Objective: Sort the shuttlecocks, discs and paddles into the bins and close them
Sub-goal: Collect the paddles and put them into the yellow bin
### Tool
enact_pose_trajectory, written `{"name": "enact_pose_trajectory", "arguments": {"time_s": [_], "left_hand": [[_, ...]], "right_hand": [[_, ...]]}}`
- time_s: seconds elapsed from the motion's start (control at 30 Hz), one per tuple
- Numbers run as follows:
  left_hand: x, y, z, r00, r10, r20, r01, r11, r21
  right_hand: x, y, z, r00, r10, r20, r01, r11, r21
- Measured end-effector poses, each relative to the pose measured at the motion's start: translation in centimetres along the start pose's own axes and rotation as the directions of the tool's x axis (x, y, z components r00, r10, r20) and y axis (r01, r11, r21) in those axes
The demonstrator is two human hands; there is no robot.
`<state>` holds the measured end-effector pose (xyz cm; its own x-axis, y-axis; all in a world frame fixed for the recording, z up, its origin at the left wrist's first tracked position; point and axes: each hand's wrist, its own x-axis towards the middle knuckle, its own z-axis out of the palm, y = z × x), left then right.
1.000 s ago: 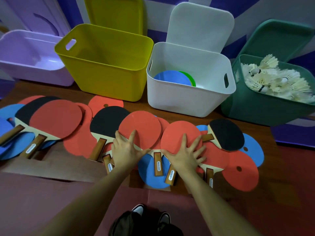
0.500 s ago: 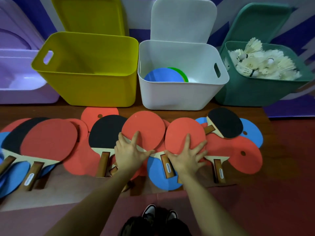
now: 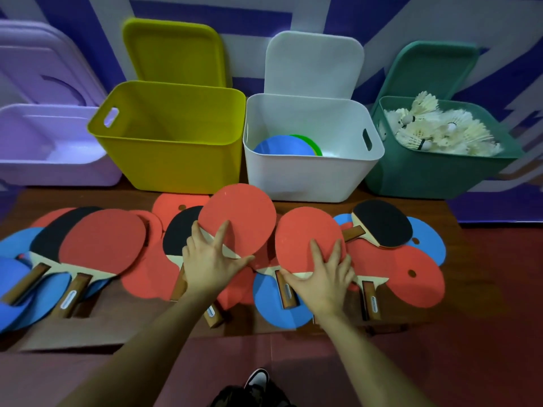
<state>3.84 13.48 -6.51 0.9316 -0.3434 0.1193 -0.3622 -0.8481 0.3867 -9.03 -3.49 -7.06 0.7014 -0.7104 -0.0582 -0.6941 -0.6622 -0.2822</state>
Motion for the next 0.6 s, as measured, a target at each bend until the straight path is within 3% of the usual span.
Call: {"name": "enact_pose_trajectory", "arguments": {"time_s": [0.33, 0.6], "left_hand": [[-0.4, 1.2, -7.0, 0.97, -0.096, -0.221, 0.096, 0.995, -0.013], [4.0, 1.8, -11.9, 0.927, -0.051, -0.372, 0.075, 0.996, 0.048]], "right_hand": [[0.5, -2.9, -5.1, 0.927, -0.29, -0.237, 0.328, 0.934, 0.14], [5.2, -8.8, -10.6, 0.842, -0.379, -0.383, 0.466, 0.869, 0.167]]}}
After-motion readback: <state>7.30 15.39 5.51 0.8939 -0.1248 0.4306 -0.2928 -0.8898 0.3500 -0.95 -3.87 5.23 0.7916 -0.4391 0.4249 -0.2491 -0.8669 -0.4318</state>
